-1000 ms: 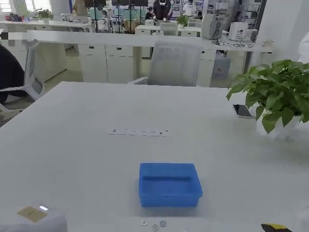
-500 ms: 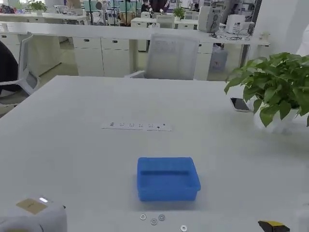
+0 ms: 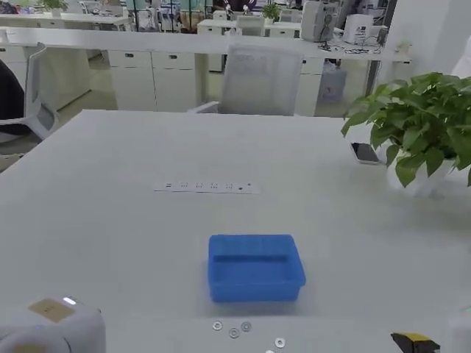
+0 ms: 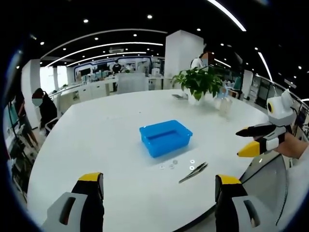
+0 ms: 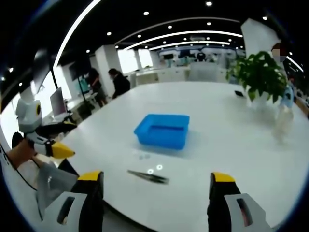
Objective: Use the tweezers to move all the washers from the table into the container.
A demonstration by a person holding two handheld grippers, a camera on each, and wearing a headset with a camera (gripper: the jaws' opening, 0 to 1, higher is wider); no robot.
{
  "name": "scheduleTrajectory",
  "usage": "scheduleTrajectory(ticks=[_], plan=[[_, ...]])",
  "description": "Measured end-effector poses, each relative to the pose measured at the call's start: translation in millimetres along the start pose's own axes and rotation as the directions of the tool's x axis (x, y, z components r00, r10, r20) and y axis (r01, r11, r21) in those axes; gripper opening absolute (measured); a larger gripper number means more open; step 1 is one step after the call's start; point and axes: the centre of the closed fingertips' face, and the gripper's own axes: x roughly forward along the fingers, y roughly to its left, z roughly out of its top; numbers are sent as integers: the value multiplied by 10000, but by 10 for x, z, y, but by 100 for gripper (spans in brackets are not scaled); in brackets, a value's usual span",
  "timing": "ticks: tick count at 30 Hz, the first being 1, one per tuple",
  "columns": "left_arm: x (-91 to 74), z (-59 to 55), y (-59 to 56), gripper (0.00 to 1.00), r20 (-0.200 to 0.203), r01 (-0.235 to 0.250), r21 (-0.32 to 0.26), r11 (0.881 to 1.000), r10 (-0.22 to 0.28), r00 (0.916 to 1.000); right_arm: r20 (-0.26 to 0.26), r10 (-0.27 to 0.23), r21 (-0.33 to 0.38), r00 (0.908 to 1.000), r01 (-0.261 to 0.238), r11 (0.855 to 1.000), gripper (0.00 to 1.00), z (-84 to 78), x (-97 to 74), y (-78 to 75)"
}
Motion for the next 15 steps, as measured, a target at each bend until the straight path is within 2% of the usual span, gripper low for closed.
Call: scheduleTrajectory(ticks=[10, 15], plan=[[66, 17, -5, 97, 33, 106, 108, 9999, -107, 9999, -69, -35, -115, 10000, 35, 9999, 88, 20, 38, -9], [94, 9, 33, 96, 55, -129, 299, 9995, 127, 9999, -164, -29, -134, 9999, 27, 9999, 88, -8, 61, -5]])
